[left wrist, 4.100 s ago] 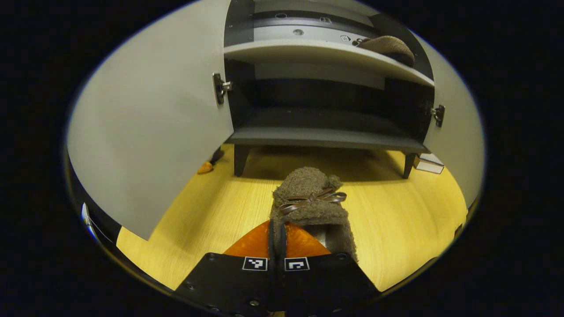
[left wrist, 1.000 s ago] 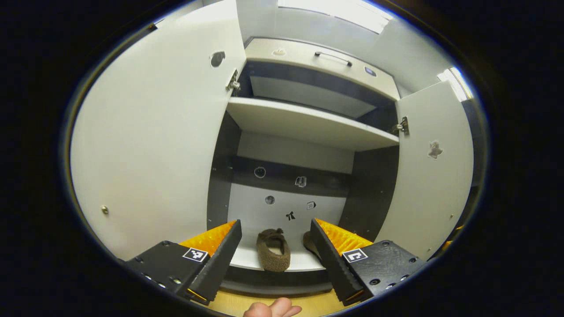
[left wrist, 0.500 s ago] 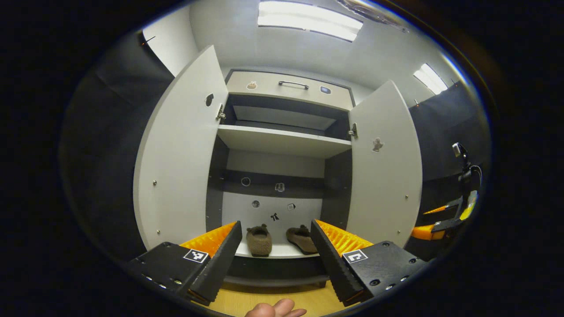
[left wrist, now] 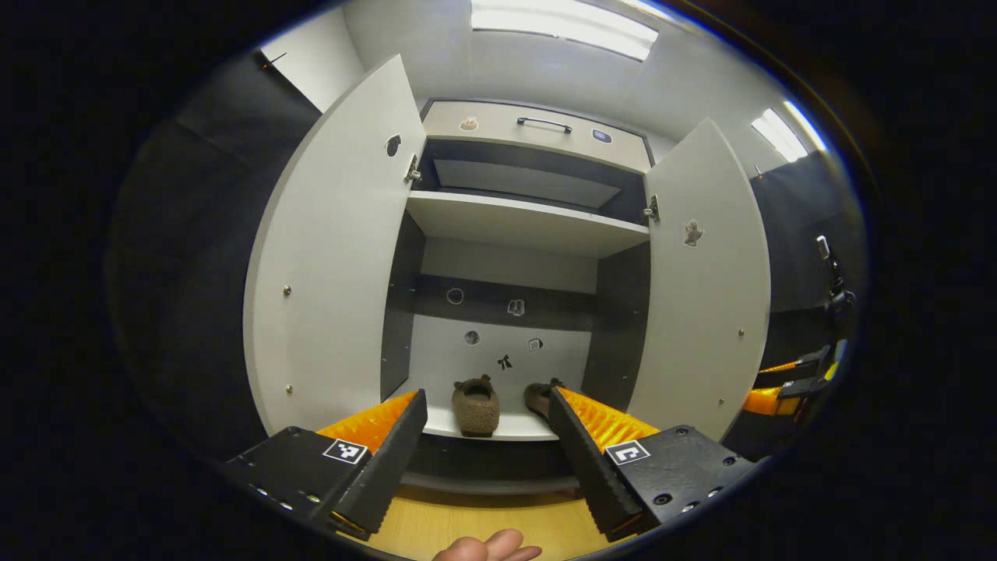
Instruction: Grab one shoe with the right hand and put it into the shoe cabinet, grab the other shoe with the left hand and put it into the shoe cabinet; then close the right door with the right hand and the left door with the left hand.
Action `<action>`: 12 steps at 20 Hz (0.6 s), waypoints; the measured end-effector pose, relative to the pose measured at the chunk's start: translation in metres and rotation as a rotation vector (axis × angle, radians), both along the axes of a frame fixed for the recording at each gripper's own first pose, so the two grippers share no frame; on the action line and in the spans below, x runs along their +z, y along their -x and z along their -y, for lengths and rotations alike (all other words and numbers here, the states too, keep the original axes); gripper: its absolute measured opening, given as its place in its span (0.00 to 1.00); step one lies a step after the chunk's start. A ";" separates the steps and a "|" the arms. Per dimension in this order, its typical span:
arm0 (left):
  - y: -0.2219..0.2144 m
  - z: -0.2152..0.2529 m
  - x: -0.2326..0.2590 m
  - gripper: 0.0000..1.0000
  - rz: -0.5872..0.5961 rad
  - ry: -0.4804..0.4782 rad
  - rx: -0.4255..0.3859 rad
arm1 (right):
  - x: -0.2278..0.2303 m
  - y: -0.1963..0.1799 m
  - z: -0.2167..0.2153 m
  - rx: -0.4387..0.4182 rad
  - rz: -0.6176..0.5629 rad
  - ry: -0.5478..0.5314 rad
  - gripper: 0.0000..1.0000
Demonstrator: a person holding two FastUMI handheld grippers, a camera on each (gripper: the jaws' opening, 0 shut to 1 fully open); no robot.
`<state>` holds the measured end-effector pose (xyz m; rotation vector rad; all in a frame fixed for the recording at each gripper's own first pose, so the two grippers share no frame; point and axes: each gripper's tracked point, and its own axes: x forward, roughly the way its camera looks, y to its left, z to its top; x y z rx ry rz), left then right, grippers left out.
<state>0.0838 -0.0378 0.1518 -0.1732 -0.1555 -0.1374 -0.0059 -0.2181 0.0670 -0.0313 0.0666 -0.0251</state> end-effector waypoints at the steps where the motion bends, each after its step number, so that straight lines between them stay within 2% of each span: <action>1: 0.001 -0.003 -0.001 0.95 -0.001 -0.004 0.007 | 0.001 -0.002 -0.007 0.014 0.003 0.002 0.86; 5: 0.007 -0.017 -0.010 0.95 -0.028 0.003 0.044 | 0.005 -0.013 -0.038 0.074 0.016 -0.002 0.86; 12: 0.015 -0.067 -0.030 0.95 -0.088 0.040 0.179 | 0.010 -0.035 -0.080 0.152 0.032 -0.004 0.86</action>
